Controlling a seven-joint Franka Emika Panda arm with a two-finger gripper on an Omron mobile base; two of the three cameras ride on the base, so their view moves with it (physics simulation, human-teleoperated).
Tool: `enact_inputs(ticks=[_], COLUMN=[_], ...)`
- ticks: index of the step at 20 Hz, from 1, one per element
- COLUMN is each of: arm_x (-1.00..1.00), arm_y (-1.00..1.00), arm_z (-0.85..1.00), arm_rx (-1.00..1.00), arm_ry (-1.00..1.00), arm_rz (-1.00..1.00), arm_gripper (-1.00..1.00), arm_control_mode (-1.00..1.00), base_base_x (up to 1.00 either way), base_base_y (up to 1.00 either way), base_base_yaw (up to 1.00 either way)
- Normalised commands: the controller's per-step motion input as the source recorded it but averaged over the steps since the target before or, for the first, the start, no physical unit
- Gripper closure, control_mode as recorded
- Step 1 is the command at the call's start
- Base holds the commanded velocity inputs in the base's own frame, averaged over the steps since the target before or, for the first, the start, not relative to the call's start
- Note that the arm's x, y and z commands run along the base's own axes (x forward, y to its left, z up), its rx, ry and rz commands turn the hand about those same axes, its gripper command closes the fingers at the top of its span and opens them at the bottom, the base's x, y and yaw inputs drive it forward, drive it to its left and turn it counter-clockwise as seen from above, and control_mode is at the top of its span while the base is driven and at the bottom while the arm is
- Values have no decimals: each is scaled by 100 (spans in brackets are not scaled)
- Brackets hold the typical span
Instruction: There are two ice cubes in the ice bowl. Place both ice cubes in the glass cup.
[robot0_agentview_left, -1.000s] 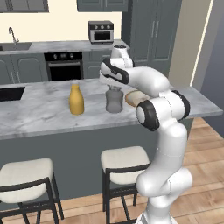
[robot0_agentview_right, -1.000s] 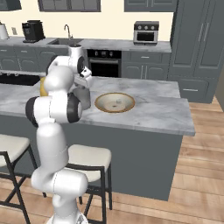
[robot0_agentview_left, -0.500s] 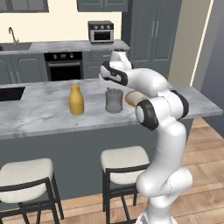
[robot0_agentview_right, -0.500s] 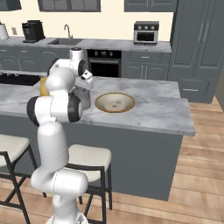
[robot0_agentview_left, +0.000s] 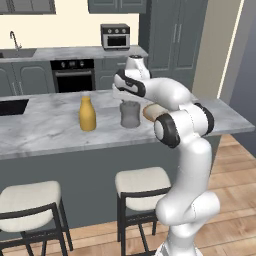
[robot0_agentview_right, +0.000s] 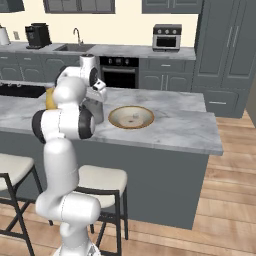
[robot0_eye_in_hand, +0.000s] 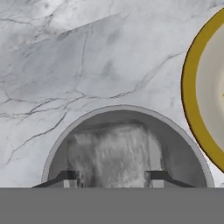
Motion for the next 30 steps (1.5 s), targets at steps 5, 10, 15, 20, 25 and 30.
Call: enact_inputs(ticks=[5,10,15,20,25,30], arm_x=[-72,-33,0,0,0,0], arm_y=[4,-14,-65,-99,-70,-31], arm_z=[8,11,44,20,-5,-38], arm_rx=[0,0,10,15,0,-7], arm_ry=[-12,-19,-14,-1,1,2], arm_rz=[5,3,0,-1,-14,-26], arm_gripper=[-100,-100,-100,-100,-100,-100], arm_control_mode=[-100,-100,-100,-100,-100,-100], base_base_x=[0,0,0,0,0,0], base_base_y=[0,0,0,0,0,0], base_base_yaw=[0,0,0,0,0,0])
